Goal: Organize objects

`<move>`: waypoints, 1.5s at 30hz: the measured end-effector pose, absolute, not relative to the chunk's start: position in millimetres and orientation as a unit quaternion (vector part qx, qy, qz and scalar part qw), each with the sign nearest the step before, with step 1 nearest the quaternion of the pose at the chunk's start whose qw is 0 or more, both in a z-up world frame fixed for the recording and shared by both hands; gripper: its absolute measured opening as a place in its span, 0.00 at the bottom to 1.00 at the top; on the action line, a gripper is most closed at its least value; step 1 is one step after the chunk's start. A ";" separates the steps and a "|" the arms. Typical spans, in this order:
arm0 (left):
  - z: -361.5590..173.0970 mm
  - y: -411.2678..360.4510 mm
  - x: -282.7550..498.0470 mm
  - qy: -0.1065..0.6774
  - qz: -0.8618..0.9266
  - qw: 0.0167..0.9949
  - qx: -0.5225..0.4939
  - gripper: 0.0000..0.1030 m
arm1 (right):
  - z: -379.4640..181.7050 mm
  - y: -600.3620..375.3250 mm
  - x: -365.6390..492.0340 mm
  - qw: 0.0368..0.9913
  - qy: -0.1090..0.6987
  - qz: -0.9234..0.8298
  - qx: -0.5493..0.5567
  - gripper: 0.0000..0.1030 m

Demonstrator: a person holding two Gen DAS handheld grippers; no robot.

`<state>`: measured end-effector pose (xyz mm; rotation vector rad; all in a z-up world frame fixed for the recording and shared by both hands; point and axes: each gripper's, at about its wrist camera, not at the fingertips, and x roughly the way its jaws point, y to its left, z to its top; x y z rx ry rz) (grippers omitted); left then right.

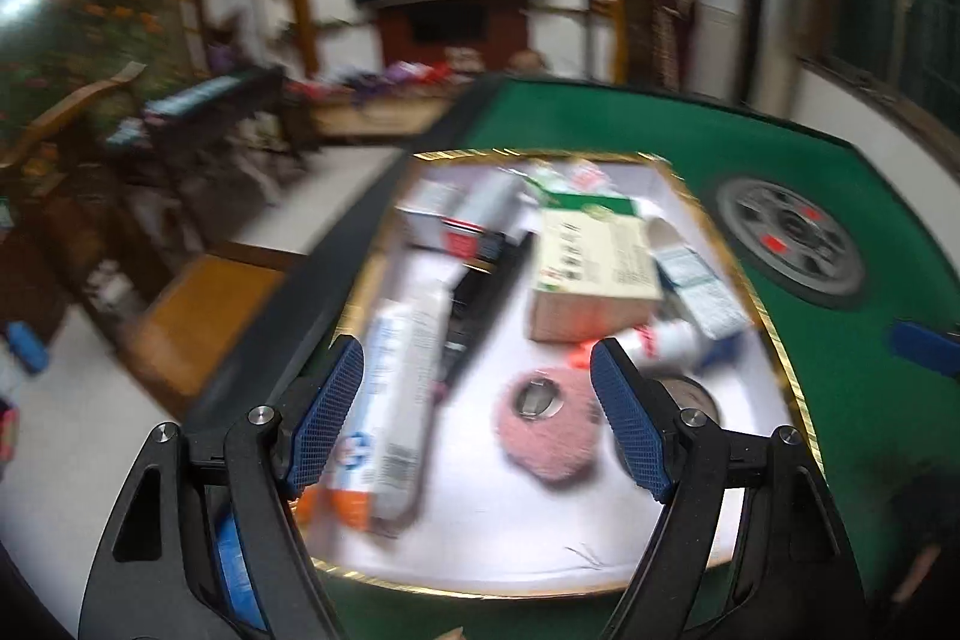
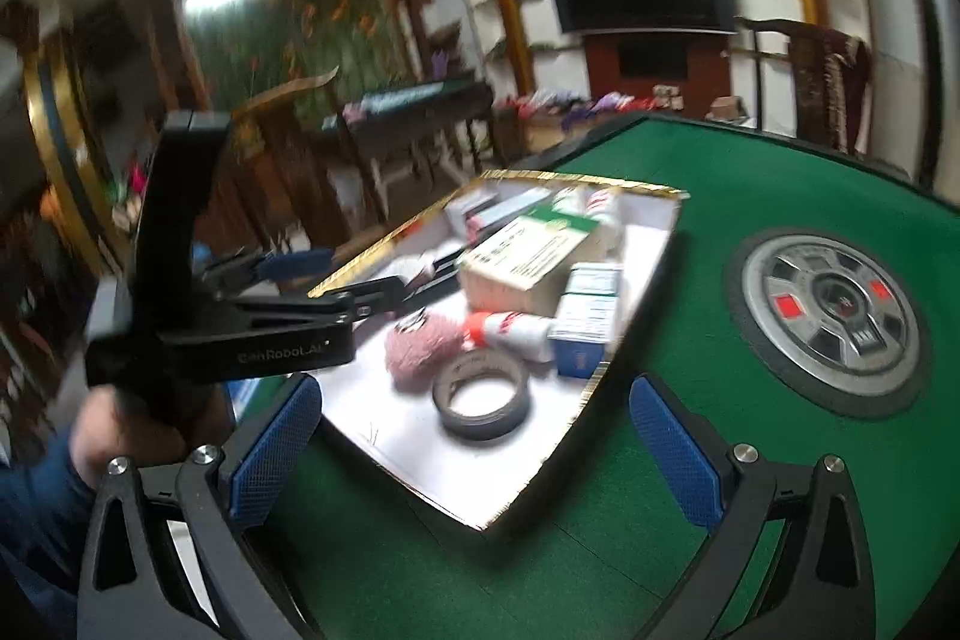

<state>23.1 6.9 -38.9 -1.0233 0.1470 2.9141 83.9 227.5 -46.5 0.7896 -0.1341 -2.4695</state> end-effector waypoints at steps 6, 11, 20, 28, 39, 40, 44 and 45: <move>-35.8 -4.2 32.9 0.016 0.947 0.035 -0.318 0.77 | -43.6 248.3 89.8 0.272 -0.097 -0.919 0.267 1.00; -40.2 -12.7 27.0 0.022 0.943 0.004 -0.333 0.77 | -45.4 237.9 93.0 0.277 -0.068 -0.922 0.264 1.00; -38.7 -17.8 32.0 0.032 0.955 0.003 -0.295 0.77 | -51.5 229.6 92.1 0.276 -0.043 -0.923 0.266 1.00; -39.4 -15.7 27.8 0.048 0.955 -0.011 -0.293 0.77 | -53.6 227.7 90.2 0.277 -0.036 -0.922 0.270 1.00; -34.6 -28.7 32.9 0.060 0.960 -0.035 -0.273 0.77 | -55.0 227.8 89.0 0.277 -0.035 -0.920 0.273 1.00; -33.6 -32.0 33.6 0.055 0.960 -0.034 -0.271 0.77 | -54.9 227.8 89.0 0.277 -0.035 -0.921 0.273 1.00; -29.0 -41.9 35.3 0.046 0.962 -0.036 -0.265 0.77 | -57.0 226.6 88.2 0.279 -0.032 -0.919 0.276 1.00; -28.2 -44.2 35.8 0.044 0.963 -0.039 -0.262 0.77 | -57.4 226.0 88.1 0.279 -0.031 -0.919 0.277 1.00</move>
